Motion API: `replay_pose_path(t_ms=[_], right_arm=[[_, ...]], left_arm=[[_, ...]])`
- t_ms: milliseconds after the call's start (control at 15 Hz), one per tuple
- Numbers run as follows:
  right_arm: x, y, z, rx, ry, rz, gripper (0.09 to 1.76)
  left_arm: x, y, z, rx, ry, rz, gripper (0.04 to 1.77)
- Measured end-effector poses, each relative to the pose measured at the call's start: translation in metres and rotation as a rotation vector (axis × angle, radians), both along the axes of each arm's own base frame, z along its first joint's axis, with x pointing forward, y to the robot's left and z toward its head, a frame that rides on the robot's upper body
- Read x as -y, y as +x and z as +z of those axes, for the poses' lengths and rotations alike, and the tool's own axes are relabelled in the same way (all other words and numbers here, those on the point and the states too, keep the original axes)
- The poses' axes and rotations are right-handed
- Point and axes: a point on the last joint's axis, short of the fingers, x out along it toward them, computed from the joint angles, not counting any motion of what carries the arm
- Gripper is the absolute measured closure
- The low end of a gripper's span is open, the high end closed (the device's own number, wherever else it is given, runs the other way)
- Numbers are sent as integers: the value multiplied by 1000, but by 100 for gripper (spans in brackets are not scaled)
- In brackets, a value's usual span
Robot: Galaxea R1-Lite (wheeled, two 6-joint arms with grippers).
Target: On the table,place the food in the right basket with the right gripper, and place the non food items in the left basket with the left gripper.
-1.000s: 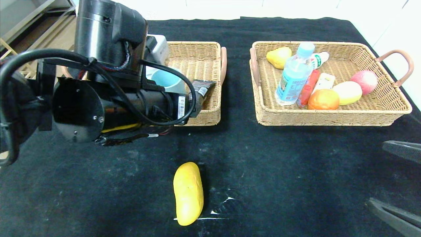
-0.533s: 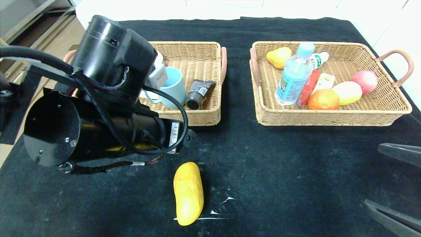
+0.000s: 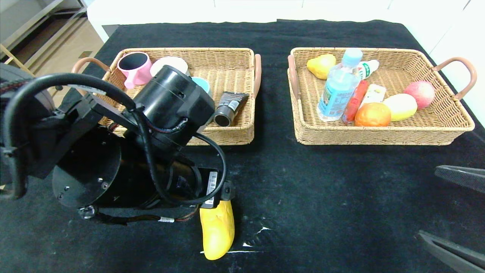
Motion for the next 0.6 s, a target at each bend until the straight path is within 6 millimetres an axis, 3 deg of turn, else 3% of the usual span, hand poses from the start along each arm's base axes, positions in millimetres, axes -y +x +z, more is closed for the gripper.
replay_pose_path(t_ms=[600], right_arm=[[-1, 0, -1, -3, -2, 5, 14]], left_arm=[[18, 10, -31, -102, 46, 25, 10]])
